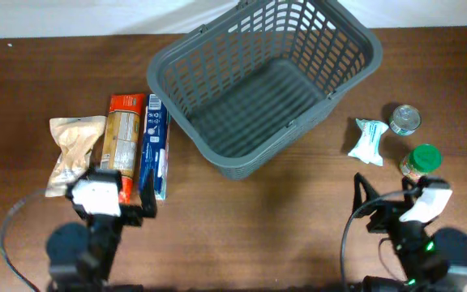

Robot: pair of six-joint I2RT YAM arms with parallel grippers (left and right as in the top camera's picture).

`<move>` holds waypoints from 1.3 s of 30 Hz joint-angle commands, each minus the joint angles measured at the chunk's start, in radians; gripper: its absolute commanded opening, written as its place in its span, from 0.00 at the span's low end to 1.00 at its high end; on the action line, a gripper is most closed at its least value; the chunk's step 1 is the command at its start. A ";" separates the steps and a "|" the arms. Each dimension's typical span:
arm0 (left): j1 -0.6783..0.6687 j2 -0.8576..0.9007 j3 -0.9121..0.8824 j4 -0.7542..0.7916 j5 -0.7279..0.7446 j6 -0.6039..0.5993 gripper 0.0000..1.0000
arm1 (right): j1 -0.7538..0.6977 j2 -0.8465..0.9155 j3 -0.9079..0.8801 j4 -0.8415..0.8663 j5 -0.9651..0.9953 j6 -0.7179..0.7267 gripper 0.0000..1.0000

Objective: Pack container

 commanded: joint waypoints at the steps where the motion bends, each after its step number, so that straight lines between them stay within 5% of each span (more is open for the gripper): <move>1: 0.013 0.266 0.246 -0.111 -0.067 0.115 0.99 | 0.007 0.267 0.261 -0.107 0.038 -0.092 0.99; 12: 0.185 0.855 0.802 -0.398 0.076 0.125 0.99 | 0.007 0.743 0.921 -0.325 0.012 -0.109 0.99; 19: 0.190 0.944 0.846 -0.363 0.093 0.124 0.99 | 0.008 1.071 1.344 -0.509 -0.035 -0.106 0.99; 26: 0.190 0.947 0.846 -0.375 0.303 0.125 0.99 | 0.008 1.389 1.720 -0.684 -0.085 -0.083 0.99; 39: 0.190 0.946 0.846 -0.367 0.323 0.019 0.99 | 0.010 1.614 1.775 -0.633 -0.089 -0.138 0.93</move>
